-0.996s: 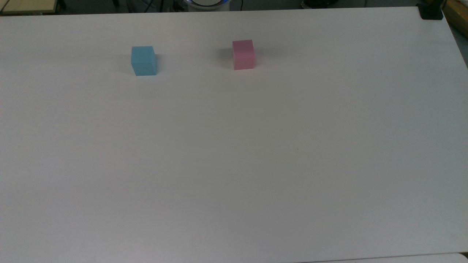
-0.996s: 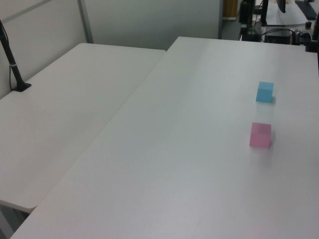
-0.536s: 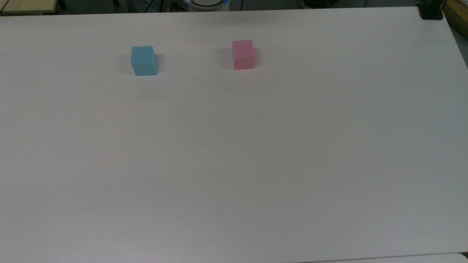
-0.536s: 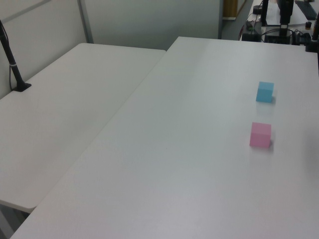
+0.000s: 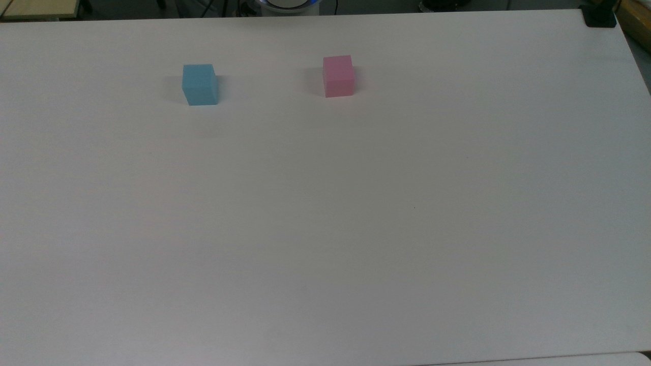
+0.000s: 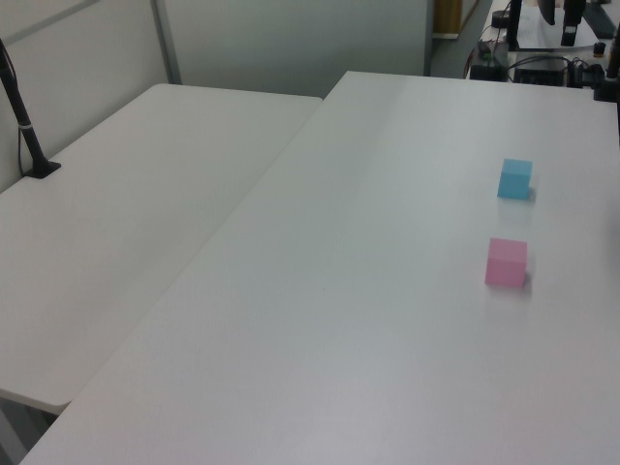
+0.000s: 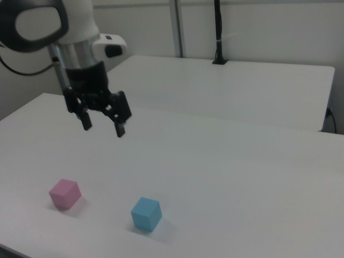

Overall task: Put blue cube on pink cube
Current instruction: 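Lower the gripper over the light-blue cube and close on it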

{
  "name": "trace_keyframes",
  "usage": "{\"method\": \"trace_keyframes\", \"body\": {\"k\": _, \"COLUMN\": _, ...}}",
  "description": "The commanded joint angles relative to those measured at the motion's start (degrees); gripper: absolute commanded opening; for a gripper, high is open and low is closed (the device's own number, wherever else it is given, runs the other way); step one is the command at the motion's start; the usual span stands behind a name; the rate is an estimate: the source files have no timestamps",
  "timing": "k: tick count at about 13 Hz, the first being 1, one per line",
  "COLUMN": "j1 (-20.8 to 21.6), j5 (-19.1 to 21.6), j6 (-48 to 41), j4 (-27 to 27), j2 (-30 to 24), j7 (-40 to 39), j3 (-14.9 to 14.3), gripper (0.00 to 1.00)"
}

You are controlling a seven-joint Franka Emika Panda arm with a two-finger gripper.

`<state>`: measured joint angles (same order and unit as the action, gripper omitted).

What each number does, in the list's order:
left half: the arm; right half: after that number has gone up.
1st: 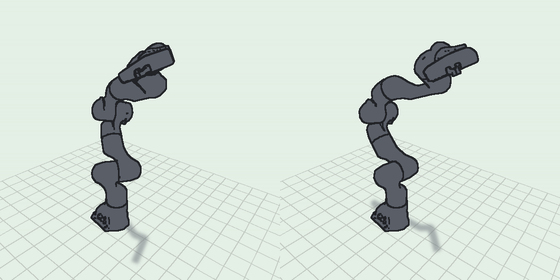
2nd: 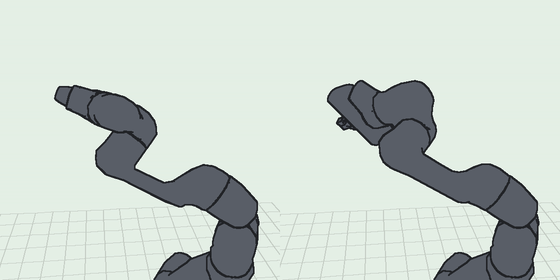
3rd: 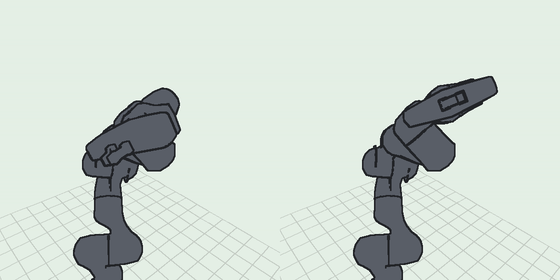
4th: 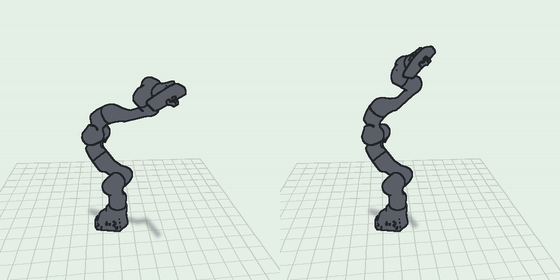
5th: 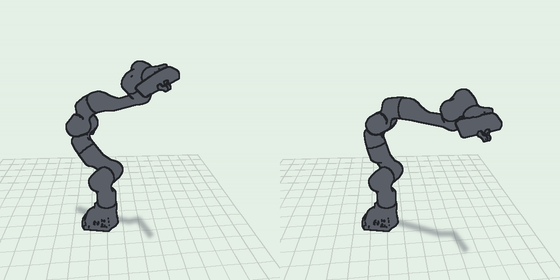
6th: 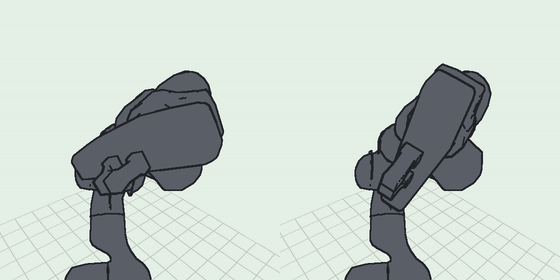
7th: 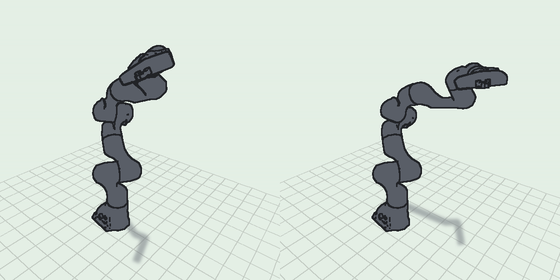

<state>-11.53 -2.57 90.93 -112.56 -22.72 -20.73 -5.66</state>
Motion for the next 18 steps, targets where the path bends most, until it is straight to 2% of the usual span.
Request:
{"method": "trace_keyframes", "body": {"k": 1, "j1": -0.9, "j5": -0.5, "j6": 9.5, "j4": -8.6, "j2": 0.1, "j7": -0.9, "j3": 0.5, "gripper": 1.0}}
{"method": "trace_keyframes", "body": {"k": 3, "j1": -0.9, "j5": -2.2, "j6": 17.9, "j4": -14.5, "j2": 2.6, "j7": -0.4, "j3": 0.5, "gripper": 1.0}}
{"method": "trace_keyframes", "body": {"k": 5, "j1": -0.9, "j5": -2.3, "j6": 25.4, "j4": -17.3, "j2": 6.8, "j7": -0.2, "j3": 0.5, "gripper": 1.0}}
{"method": "trace_keyframes", "body": {"k": 9, "j1": -0.4, "j5": -2.3, "j6": 38.3, "j4": -25.4, "j2": 10.8, "j7": -0.2, "j3": 0.5, "gripper": 1.0}}
{"method": "trace_keyframes", "body": {"k": 18, "j1": -0.8, "j5": -2.3, "j6": 45.2, "j4": -26.0, "j2": 20.3, "j7": -0.2, "j3": 0.5, "gripper": 0.98}}
